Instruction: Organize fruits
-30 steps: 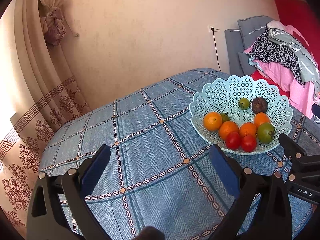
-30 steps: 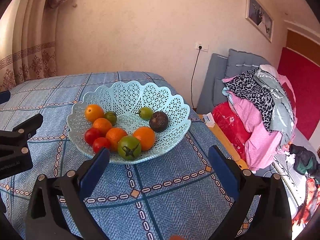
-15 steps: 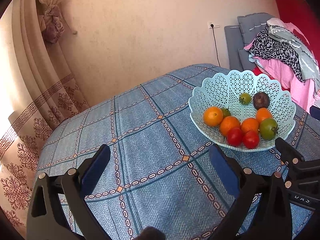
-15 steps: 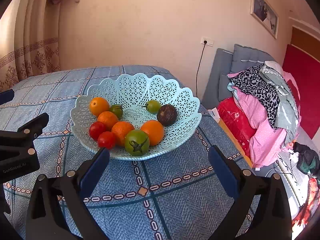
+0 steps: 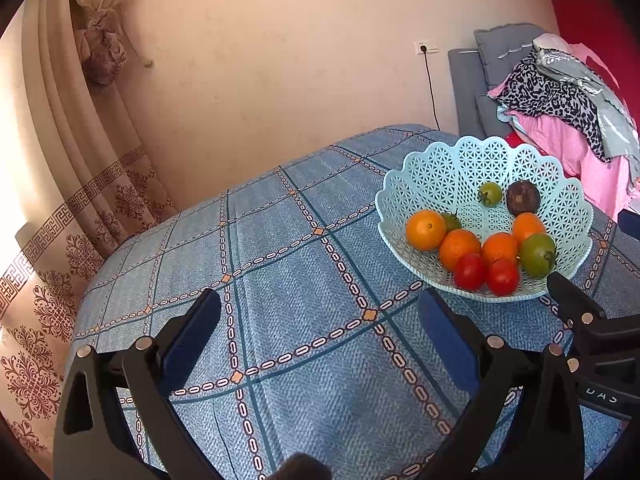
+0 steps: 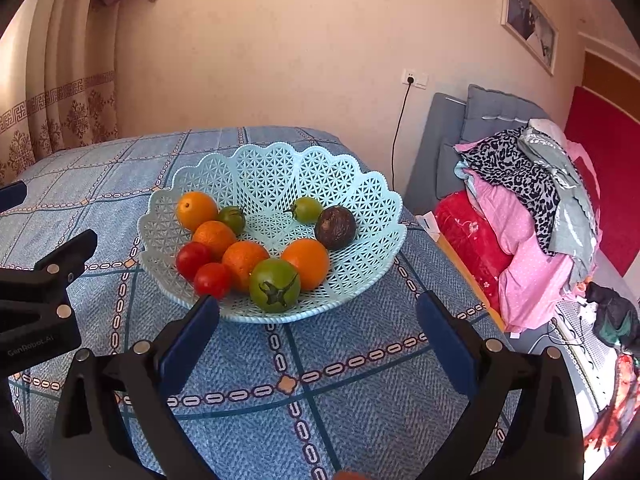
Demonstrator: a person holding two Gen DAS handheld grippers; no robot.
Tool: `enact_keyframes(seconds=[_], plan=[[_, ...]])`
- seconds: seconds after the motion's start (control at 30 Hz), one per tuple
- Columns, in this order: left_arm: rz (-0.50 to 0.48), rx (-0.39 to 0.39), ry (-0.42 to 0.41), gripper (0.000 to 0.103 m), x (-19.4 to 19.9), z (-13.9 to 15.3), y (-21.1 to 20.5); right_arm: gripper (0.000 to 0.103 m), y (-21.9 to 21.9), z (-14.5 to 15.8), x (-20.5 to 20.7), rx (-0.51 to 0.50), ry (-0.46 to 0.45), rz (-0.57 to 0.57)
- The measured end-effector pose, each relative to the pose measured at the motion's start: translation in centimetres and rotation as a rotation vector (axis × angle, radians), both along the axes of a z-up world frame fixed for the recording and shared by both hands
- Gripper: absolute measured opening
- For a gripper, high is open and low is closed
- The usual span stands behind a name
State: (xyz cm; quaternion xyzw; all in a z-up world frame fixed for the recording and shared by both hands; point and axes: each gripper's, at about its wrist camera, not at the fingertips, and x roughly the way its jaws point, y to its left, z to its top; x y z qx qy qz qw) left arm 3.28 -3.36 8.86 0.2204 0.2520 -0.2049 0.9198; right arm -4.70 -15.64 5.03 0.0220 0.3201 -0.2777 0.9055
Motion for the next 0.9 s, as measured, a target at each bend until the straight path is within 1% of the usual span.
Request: enact_keyframes(seconds=[0.27,0.4,0.7,0.83,0.9], plan=[[0.000,0.004,0.002,0.100,-0.01,-0.22,-0.05,0.098,-0.45,0.05,-0.03,0.026,-0.007,0.003],[0.002,0.007,0.003,0.100,0.03,-0.34,-0.04,0.098,-0.87,-0.18,0.00,0.057,-0.005,0.009],[0.005,0.005,0.013,0.100,0.12,-0.49,0.08,0.098,-0.49,-0.16,-0.02,0.031,0.001,-0.002],[0.020,0.001,0.028,0.100,0.30,-0.46,0.47,0.098,-0.65,-0.26,0.03,0.070,0.009,-0.010],[0.031,-0.006,0.042,0.100,0.47,-0.45,0.87,0.098,-0.68,-0.60,0.29,0.097,0.035,-0.011]])
